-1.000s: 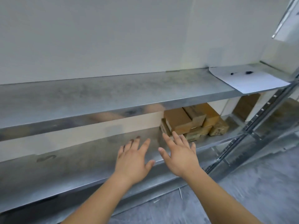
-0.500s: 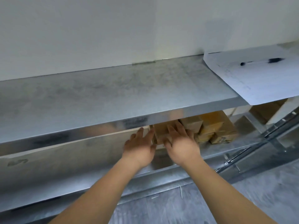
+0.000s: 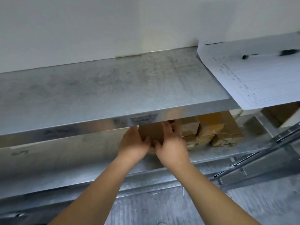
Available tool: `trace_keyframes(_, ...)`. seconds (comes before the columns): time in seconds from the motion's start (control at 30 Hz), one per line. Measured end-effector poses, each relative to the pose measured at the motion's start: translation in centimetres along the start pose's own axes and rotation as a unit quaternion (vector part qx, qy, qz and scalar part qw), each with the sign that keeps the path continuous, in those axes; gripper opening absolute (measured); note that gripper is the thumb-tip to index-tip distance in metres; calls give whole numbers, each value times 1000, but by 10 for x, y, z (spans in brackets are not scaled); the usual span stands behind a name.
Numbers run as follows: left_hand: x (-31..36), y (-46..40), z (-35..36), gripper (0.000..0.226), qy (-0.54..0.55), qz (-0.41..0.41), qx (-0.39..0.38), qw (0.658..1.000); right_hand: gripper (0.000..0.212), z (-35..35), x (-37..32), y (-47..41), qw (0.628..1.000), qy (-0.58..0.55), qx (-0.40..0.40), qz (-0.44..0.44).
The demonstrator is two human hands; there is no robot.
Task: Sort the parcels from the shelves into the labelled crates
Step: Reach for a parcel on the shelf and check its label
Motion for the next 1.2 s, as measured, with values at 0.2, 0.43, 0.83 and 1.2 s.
trace_keyframes(0.2,-31,24,-28,77,48,-8,12,999,112,13,-23,3,996,-17,-92,-3)
trace_keyframes(0.43,-82,70,-71,110,6,24,48,999,118,47,-81,32,982,-2,-179,-66)
trace_keyframes(0.83,-227,244,-177,34,72,-67,238,966,16,111,-239,160,955,-153,-161,-199)
trace_keyframes(1.2,-336,451,-267,94,9,-145,286,947,114,182,-379,355,841,-122,-388,-357)
Point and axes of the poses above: each hand's wrist, its own y-axis away from the middle knuckle, its own z-axis out of the palm, x = y × z, the point moved 7 cm from there along -y, towards the middle knuckle, and after that the axes turned 7 degrees about z, right-handed, at the moved point
